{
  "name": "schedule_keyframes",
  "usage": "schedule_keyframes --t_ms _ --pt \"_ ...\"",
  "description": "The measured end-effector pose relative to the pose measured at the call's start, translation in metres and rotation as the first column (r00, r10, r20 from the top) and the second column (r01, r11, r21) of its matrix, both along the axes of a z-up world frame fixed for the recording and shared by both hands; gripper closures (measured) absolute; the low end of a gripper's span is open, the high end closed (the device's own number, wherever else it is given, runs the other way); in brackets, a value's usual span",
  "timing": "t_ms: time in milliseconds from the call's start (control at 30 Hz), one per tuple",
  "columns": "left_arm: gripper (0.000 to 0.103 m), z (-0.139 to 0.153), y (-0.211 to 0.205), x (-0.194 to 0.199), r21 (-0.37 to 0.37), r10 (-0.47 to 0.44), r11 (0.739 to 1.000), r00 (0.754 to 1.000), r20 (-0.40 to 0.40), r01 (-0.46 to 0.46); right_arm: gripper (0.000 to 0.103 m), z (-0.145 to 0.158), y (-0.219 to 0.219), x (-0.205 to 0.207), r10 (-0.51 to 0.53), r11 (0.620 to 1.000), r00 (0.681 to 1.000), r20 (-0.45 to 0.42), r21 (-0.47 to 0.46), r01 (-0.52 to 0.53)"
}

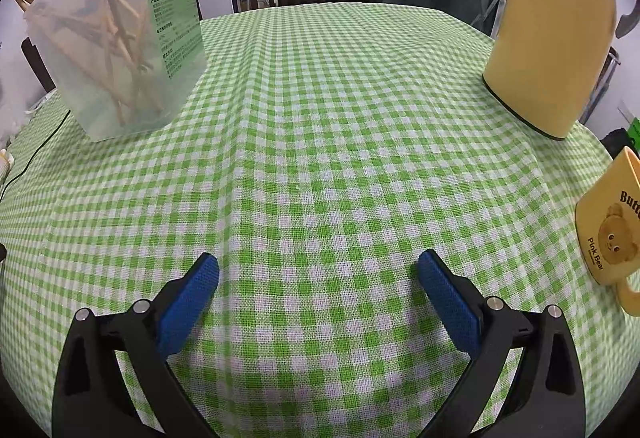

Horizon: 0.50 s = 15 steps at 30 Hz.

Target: Organize utensils

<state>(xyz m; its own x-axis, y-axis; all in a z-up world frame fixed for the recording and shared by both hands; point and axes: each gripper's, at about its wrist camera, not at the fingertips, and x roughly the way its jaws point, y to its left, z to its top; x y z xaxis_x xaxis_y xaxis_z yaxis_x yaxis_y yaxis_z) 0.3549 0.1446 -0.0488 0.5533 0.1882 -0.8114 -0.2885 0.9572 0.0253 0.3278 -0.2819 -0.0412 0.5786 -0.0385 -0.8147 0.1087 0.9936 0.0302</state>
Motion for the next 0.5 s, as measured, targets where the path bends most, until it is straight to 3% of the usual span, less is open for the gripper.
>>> schedule_keyframes --t_ms 500 --pt "0.006 0.0009 -0.001 0.0006 0.0 0.0 1.0 1.0 0.0 0.0 0.007 0.0001 -0.0009 0.0005 0.002 1.0 1.0 0.0 0.0 -0.002"
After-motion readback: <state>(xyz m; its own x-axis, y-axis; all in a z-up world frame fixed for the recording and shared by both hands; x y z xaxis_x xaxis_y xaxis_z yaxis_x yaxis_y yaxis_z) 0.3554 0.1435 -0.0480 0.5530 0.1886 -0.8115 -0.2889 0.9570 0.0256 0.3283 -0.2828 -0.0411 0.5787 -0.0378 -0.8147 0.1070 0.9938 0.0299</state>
